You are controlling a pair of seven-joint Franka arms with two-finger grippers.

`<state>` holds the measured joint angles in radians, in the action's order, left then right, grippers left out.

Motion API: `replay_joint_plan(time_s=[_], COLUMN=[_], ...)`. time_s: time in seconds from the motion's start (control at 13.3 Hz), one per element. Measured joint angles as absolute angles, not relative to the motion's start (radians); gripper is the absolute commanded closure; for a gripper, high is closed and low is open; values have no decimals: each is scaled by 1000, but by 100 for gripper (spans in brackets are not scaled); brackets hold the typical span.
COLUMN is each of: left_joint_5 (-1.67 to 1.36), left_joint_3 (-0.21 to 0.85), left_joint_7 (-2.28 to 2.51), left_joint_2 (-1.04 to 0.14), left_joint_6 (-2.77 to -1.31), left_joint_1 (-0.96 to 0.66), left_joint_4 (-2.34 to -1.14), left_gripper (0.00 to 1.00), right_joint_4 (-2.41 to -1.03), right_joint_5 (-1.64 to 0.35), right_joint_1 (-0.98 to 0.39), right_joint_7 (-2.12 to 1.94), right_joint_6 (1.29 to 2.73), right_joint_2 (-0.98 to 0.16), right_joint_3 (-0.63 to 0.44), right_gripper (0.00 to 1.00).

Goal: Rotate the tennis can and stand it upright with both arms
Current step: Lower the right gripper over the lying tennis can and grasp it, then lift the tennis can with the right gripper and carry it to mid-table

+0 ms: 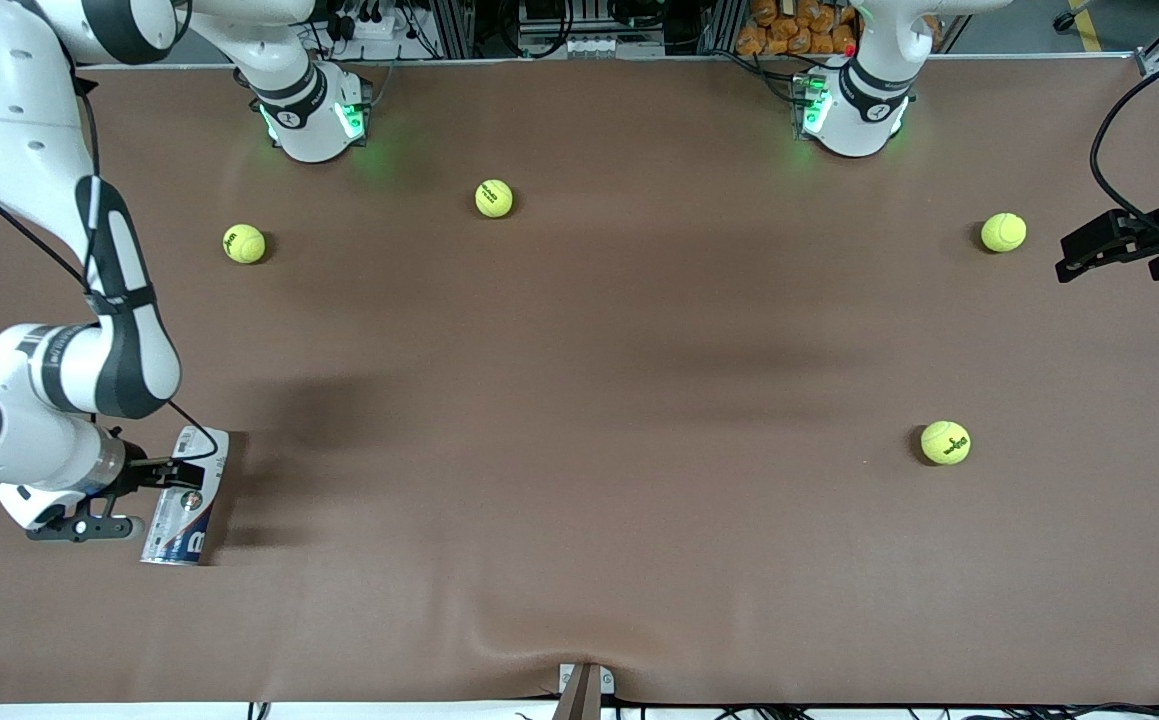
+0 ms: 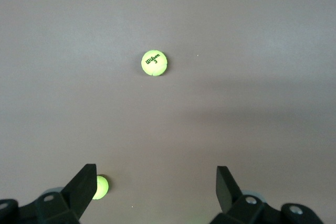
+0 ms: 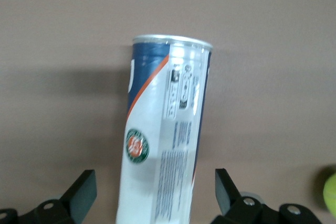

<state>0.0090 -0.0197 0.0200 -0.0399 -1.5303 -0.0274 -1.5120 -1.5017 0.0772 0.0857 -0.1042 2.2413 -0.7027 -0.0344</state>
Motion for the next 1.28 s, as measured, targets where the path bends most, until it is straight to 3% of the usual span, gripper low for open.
replay_joint_plan(time_s=[0.53,1.13,1.28], left_joint_5=[9,9,9], left_joint_3=[-19,-19,-19], left_joint_7=[20,20,20], left_joint_2=[-45,-56,-56], left_joint_6=[-1530,-1531,-1531], left_joint_1=[-29,-29,-28], left_joint_4=[-1512,-1513,-1513], left_gripper=[0,0,0], right_joint_4=[-1501,-1504,-1504], right_joint_5=[78,6,6], right_joint_1=[124,129,129], right_joint_7=[-108,-107,-107], right_joint_6=[2308,2308,2308], right_joint_2=[-783,-800,-804], right_joint_3=[-38,-37,-37], right_gripper=[0,0,36])
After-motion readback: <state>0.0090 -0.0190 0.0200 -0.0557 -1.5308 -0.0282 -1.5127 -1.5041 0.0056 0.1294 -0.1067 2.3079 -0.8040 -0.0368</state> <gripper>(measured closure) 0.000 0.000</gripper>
